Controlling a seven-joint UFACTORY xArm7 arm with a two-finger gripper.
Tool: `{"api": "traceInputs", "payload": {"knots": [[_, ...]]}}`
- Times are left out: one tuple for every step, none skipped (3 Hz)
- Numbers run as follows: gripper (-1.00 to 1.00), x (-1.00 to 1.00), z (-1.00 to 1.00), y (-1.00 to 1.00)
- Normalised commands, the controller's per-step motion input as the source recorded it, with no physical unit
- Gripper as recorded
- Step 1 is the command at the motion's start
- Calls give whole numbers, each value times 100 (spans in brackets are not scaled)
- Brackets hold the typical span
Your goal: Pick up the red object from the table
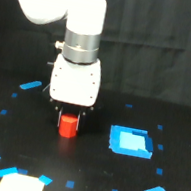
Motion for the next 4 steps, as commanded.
{"api": "traceInputs", "payload": {"knots": [[-54, -8, 22, -6], [-100, -8, 100, -3], [-100, -36, 100, -1], [-100, 15, 100, 47]]}}
